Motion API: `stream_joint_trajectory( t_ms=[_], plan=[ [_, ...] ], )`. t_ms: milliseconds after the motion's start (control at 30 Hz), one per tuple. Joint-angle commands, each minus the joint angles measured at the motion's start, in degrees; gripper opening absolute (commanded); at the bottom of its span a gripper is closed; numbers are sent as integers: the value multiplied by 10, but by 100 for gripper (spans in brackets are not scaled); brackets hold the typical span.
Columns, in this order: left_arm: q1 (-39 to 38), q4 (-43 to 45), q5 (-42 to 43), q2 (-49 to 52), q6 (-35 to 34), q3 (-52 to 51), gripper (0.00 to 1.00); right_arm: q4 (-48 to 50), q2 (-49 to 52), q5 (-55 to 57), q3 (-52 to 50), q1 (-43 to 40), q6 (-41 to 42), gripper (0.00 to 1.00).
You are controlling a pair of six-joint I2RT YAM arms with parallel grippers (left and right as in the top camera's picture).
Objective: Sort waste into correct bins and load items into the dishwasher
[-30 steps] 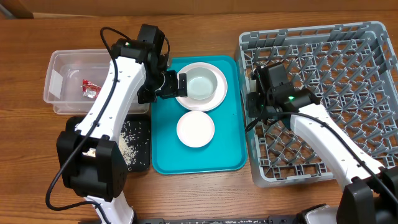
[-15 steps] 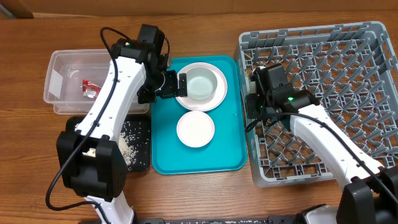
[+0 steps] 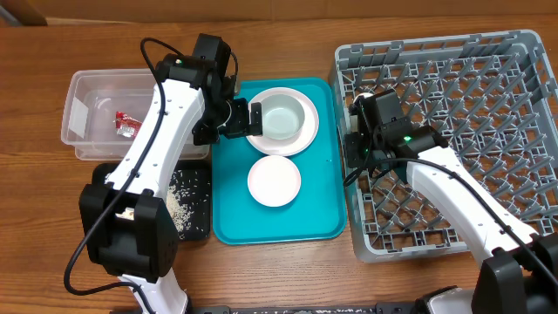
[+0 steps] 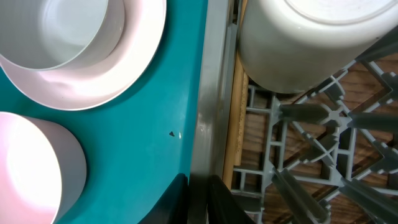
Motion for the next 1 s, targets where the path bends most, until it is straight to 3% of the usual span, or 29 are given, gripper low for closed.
stream_joint_trajectory(
  t_ms=[0, 133, 367, 967],
  plan=[
    [-3, 0, -5, -9, 2, 8, 100, -2, 2, 0, -5, 2, 0, 13],
    [-3, 0, -5, -9, 2, 8, 100, -3, 2, 0, -5, 3, 0, 13],
    [-3, 0, -5, -9, 2, 8, 100, -8, 2, 0, -6, 3, 0, 26],
    [-3, 0, -5, -9, 2, 8, 100, 15, 2, 0, -24, 3, 0, 24]
  ],
)
